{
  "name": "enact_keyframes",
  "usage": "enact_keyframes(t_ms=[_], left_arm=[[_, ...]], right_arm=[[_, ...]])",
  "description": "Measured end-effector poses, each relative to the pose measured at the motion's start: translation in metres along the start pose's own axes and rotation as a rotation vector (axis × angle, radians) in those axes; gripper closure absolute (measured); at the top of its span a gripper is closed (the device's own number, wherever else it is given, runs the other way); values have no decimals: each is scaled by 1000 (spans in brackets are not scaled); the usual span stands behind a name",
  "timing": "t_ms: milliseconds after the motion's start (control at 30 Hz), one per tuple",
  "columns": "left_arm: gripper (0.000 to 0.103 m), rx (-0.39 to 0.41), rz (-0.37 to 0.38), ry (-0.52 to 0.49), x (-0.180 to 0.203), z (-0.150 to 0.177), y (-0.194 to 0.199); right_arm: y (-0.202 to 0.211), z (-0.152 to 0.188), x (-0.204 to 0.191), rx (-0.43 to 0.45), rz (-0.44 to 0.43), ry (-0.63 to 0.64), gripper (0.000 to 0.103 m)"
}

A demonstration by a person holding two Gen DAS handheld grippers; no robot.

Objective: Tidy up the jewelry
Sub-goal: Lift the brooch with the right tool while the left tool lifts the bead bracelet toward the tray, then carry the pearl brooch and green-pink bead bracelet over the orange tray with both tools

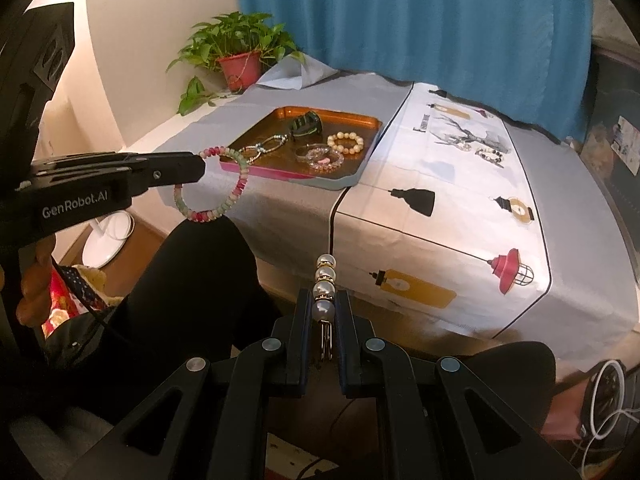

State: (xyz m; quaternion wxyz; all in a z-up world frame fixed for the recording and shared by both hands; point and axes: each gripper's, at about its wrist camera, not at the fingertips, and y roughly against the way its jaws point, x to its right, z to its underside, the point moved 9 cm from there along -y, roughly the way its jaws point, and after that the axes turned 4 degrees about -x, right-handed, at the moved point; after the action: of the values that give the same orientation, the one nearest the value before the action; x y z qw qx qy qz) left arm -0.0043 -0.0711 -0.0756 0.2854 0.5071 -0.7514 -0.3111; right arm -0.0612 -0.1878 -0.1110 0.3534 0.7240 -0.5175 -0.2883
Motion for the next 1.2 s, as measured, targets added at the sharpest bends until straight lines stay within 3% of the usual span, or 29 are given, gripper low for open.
enact_keyframes(t_ms=[267, 467, 800, 1200], left_arm=[[99, -20, -8, 58, -35, -7, -14], [99, -10, -33, 98, -72, -29, -25], [99, 25, -66, 132, -126, -89, -59], [99, -25, -93, 149, -172, -143, -151]], right_arm=[[-22, -12, -1, -42, 15, 27, 92], [-43, -42, -1, -50, 29, 50, 92], [-95, -131, 7, -26, 9, 59, 91], [-190, -214, 14, -40, -27, 59, 91]])
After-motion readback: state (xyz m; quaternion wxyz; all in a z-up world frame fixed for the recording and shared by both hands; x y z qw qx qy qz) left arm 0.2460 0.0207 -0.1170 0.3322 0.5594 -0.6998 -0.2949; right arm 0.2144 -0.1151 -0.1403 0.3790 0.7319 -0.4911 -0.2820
